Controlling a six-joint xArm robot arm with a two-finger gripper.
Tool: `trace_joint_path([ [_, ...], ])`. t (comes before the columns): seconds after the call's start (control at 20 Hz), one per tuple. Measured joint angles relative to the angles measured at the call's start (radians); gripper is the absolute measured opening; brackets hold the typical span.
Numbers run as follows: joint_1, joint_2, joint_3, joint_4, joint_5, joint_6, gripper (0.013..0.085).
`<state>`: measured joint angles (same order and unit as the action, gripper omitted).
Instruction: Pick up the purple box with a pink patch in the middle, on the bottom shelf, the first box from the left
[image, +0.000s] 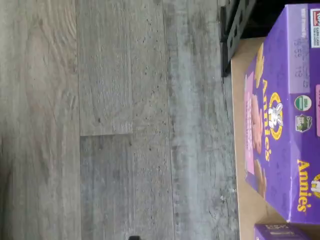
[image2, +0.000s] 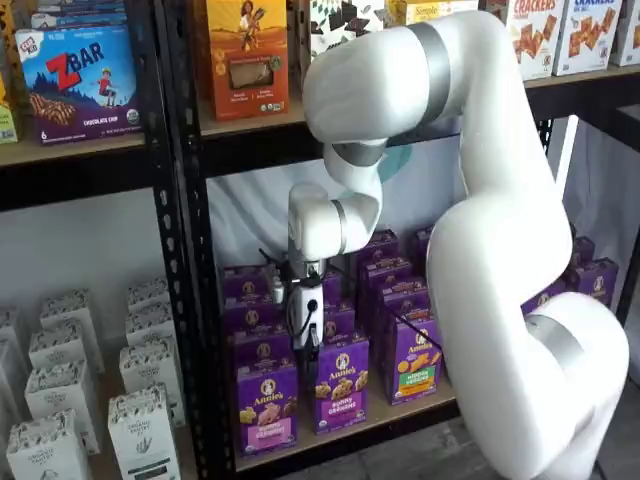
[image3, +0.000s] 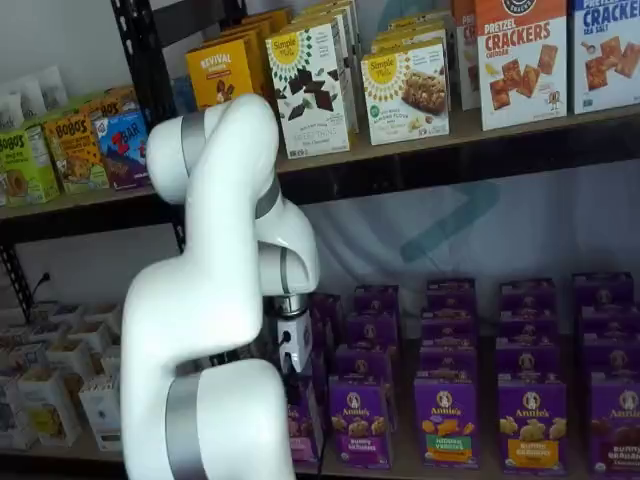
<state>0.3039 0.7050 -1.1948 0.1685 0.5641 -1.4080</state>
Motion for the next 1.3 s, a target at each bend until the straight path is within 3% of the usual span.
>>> trace_joint_path([
  [0.15,-0.007,0.003,0.008,0.083,-0.048,-0.083,0.0850],
  [0.6,-0.008,0.030,-0.007,0.166,-0.117,-0.162,0.0850],
  [0.8,-0.001,0.055,-0.038,0.174,-0.115,-0.160,0.0850],
  [1.3,0.015,0.125,-0.121,0.114,-0.101,-0.090,0.0850],
])
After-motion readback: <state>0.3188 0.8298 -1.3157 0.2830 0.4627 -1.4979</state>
